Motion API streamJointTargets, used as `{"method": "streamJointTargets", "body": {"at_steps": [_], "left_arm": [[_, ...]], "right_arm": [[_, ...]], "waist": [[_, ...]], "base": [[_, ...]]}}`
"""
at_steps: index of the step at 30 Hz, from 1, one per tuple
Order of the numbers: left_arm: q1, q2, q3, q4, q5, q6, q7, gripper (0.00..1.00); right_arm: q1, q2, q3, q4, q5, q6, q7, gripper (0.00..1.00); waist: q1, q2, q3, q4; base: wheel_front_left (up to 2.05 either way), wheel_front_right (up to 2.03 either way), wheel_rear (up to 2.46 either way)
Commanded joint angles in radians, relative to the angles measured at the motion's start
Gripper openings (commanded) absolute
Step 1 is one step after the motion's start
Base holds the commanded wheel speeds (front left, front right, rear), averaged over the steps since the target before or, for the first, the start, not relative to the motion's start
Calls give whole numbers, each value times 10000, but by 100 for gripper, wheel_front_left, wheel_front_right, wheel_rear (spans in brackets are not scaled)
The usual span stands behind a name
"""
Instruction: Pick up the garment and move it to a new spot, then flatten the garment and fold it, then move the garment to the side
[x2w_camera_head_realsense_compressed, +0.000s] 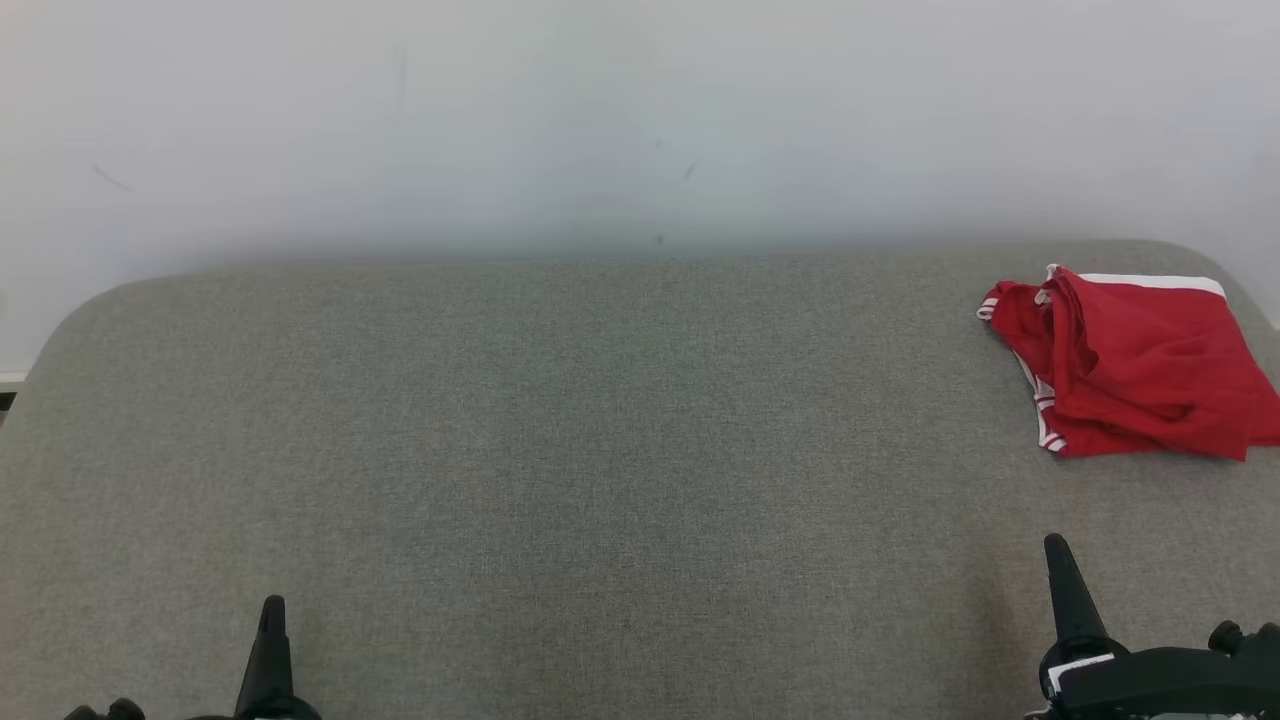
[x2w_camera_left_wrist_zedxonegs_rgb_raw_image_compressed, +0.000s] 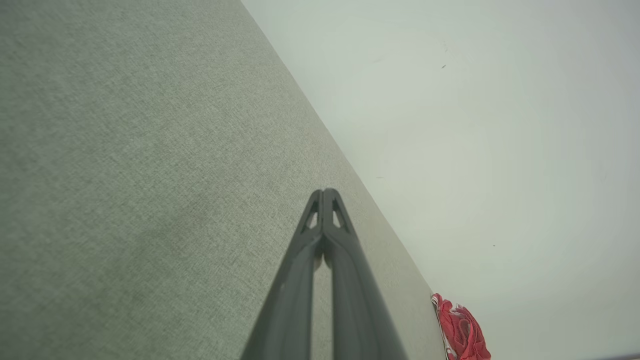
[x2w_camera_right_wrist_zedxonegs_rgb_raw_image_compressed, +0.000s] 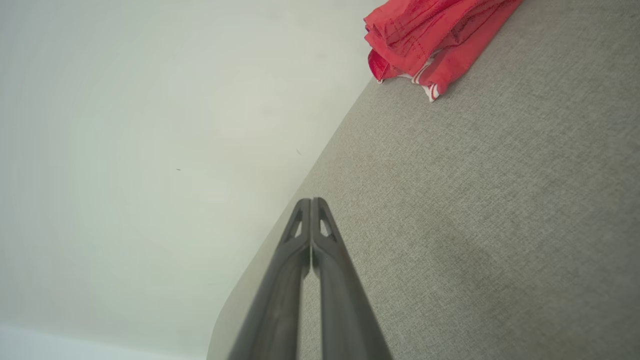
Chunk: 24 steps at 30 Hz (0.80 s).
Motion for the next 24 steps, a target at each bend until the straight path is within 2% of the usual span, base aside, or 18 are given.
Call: {"method": "streamJointTargets", "body": {"at_steps": [1,24], "left_arm": [[-239,7,40,-72,-308,-24,78,0],[-488,-19,85,17,-2449,-60,618,0]], "right_arm": [[-167,12,-63,-67,305,-9,71,0],[-422,124,-294,42,2355,-13,576,0]], "waist": [[0,0,2,3],[0,0,31,45]], "base": [[0,0,0],[0,0,0]]}}
